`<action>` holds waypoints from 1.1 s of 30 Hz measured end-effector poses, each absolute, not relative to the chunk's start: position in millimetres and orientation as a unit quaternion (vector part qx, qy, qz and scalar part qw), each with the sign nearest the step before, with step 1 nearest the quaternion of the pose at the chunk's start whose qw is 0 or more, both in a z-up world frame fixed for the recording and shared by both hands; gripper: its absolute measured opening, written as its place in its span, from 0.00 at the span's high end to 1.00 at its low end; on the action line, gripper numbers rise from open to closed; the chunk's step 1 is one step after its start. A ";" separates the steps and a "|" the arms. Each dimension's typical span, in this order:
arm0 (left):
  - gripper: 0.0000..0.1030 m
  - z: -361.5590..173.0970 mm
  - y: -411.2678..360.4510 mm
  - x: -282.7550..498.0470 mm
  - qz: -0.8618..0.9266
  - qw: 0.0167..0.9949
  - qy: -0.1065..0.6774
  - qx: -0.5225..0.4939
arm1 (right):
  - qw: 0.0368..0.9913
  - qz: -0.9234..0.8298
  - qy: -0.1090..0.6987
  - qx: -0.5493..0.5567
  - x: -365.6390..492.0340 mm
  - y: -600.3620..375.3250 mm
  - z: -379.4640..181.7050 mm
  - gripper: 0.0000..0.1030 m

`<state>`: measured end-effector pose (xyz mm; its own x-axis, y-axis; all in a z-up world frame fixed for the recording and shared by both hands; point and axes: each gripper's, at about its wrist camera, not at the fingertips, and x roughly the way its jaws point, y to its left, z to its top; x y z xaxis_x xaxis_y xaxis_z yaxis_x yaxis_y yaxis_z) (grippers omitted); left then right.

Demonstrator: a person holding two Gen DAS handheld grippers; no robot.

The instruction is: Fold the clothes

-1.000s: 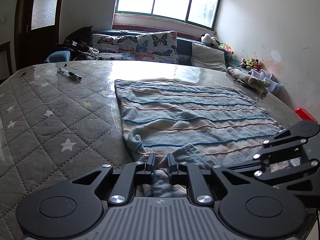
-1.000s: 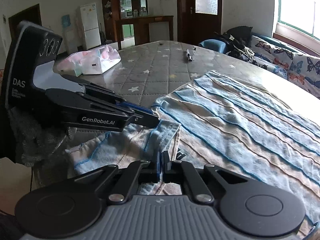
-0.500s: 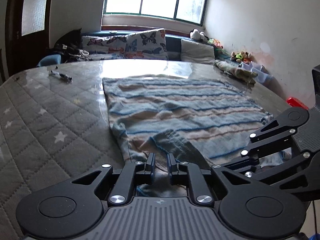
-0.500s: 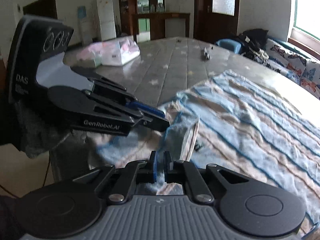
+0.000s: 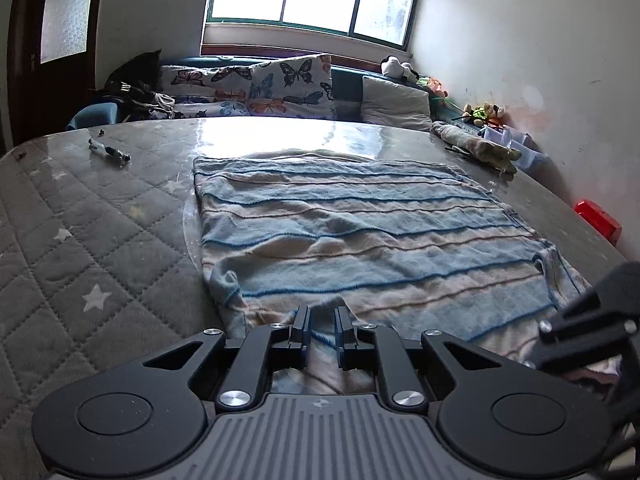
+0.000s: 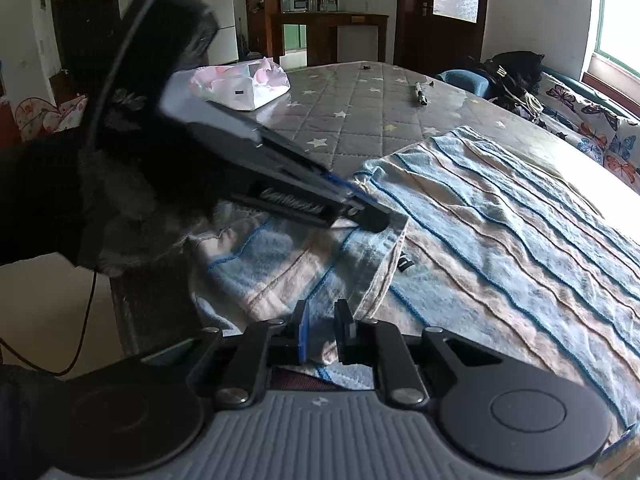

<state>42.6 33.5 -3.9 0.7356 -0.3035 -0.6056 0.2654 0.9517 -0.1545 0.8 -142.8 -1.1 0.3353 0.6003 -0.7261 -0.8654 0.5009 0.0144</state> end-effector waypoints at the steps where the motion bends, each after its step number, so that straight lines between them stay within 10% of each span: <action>1: 0.86 -4.4 33.6 44.7 -0.152 0.931 0.330 -0.030 | 0.793 0.463 0.345 -0.194 -0.1 -143.1 -1.2 0.87; 33: 0.72 5.5 29.6 -18.9 -0.143 0.937 0.318 -0.022 | 0.866 0.359 0.313 -0.156 1.1 -217.8 31.4 0.59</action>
